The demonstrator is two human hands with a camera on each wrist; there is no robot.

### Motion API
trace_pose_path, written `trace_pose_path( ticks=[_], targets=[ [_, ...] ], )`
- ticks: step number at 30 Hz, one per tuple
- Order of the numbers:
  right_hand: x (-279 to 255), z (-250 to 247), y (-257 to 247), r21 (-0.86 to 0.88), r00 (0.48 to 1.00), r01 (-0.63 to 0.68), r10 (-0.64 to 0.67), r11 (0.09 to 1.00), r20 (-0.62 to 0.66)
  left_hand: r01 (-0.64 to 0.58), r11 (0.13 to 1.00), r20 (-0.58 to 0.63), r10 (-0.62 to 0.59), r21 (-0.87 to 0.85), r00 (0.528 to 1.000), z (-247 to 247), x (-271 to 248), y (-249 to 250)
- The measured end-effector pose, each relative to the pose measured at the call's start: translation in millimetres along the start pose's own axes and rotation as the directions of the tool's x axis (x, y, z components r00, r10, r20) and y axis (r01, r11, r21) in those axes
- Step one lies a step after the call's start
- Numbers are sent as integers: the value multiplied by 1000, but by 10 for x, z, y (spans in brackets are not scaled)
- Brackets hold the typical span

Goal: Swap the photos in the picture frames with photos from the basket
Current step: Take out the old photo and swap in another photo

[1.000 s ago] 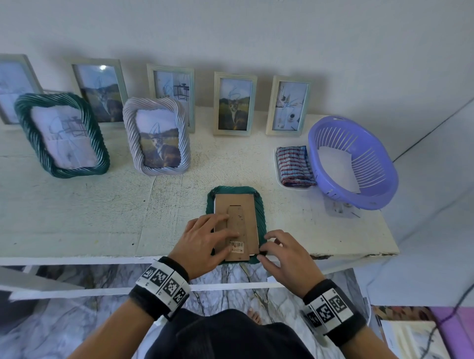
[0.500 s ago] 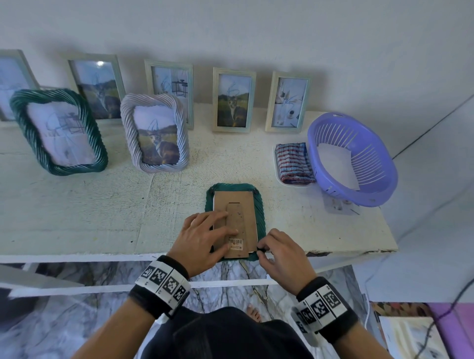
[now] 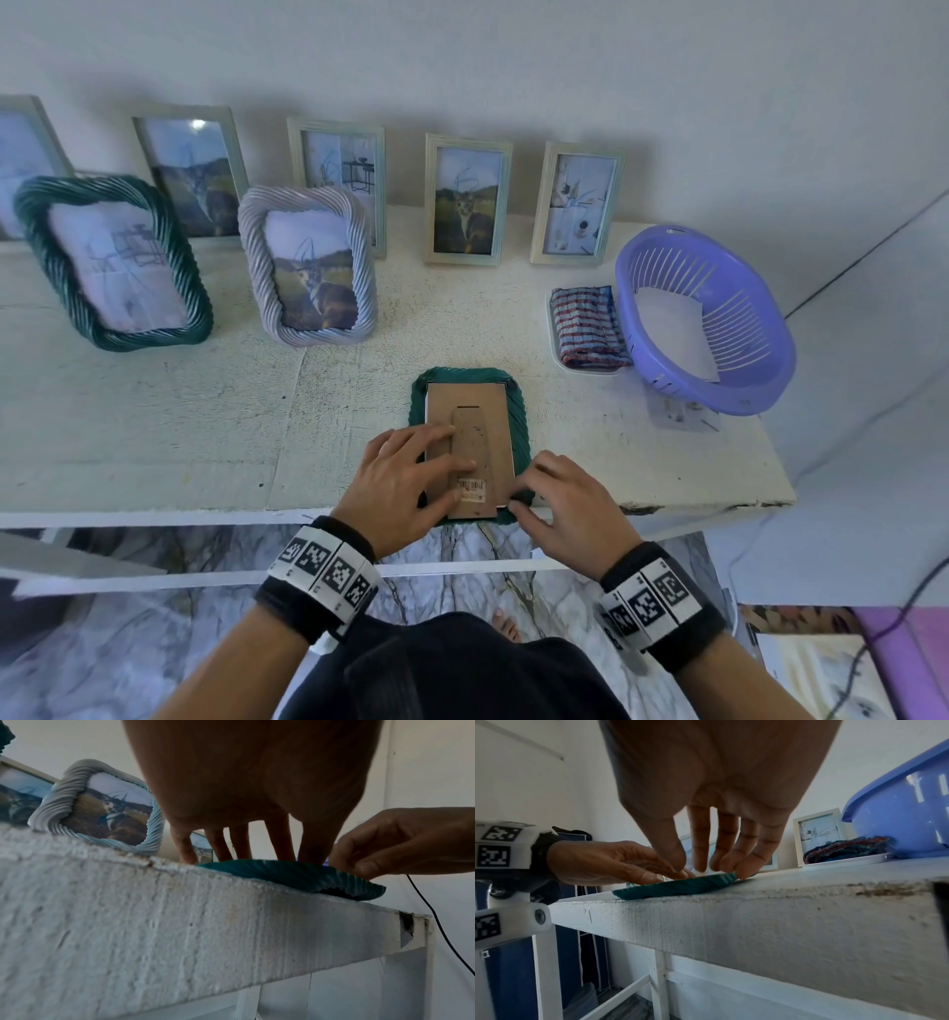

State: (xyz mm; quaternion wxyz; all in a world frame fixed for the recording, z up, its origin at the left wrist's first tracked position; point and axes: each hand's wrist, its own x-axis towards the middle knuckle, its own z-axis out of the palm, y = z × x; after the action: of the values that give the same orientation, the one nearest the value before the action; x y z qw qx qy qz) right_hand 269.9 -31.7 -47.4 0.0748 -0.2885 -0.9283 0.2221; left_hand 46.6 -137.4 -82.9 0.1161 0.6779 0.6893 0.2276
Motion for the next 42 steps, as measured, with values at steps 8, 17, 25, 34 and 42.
trace_pose_path(
  ticks=[8, 17, 25, 34, 42],
  targets=[
    [100, 56, -145, -89, 995, 98, -96, 991, 30, 18, 998, 0, -18, -65, 1000, -22, 1, -7],
    [55, 111, -111, -35, 997, 77, -76, 996, 26, 72, 996, -149, -79, -53, 986, -121, -340, -38],
    [54, 147, -84, -26, 998, 58, -57, 998, 18, 68, 989, -149, -87, -129, 985, -132, -444, -87],
    [41, 158, -76, -16, 999, 49, -48, 999, 18, 150, 914, 24, -152, -377, 988, -180, -437, -203],
    [48, 149, -72, -25, 998, 57, -57, 998, 17, 127, 911, -32, -152, -393, 988, -183, -409, -182]
  ],
)
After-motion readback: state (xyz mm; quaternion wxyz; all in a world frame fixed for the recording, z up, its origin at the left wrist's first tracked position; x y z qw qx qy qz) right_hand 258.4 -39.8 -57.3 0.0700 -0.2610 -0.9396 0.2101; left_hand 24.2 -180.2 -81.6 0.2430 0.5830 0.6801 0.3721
